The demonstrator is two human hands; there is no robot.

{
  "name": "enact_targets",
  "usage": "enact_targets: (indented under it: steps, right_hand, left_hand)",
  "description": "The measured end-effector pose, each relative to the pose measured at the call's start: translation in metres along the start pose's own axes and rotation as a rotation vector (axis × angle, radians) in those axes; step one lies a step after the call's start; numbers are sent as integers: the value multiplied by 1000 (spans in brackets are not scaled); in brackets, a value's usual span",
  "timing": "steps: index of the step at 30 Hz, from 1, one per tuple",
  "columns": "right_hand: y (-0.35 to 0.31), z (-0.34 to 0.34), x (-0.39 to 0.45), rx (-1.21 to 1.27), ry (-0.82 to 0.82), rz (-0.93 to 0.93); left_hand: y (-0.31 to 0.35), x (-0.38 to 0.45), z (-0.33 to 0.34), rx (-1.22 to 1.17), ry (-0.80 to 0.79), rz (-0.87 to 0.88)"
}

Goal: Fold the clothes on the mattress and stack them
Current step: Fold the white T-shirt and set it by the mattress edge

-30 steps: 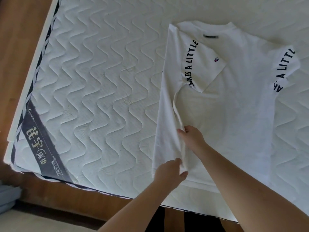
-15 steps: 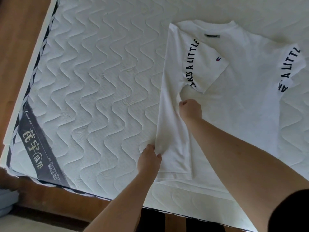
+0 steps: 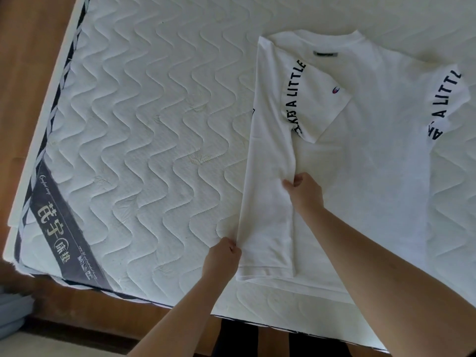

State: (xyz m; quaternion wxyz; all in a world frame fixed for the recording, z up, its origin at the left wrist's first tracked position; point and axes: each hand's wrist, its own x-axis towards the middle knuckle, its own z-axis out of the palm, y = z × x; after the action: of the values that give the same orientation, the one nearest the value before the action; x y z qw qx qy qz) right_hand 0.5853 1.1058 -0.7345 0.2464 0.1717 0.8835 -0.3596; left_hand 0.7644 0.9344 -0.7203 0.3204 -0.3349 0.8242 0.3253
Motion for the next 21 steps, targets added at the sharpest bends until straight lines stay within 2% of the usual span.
enact_targets:
  steps: [4,6,8,11,16,18,21]
  right_hand:
    - [26,8,-41,-123,-191,33]
    - [42,11,-62,-102,-282,85]
    - [56,14,-80,-8,-356,145]
    - [67,19,-101,215,-423,233]
    - [71,28,-118,519,-409,368]
    - [71,28,-121,666,-407,424]
    - [70,27,-125,852,-443,441]
  left_hand:
    - [-18,-12,8,-89,-99,144]
    - [-27,-18,11,-157,-191,246]
    - [-34,-24,15,-68,-223,324]
    - [-35,-32,23,193,-137,396]
    - [-22,-29,35,380,16,398]
    - [-24,-27,39,530,44,489]
    - [-32,-27,37,610,49,560]
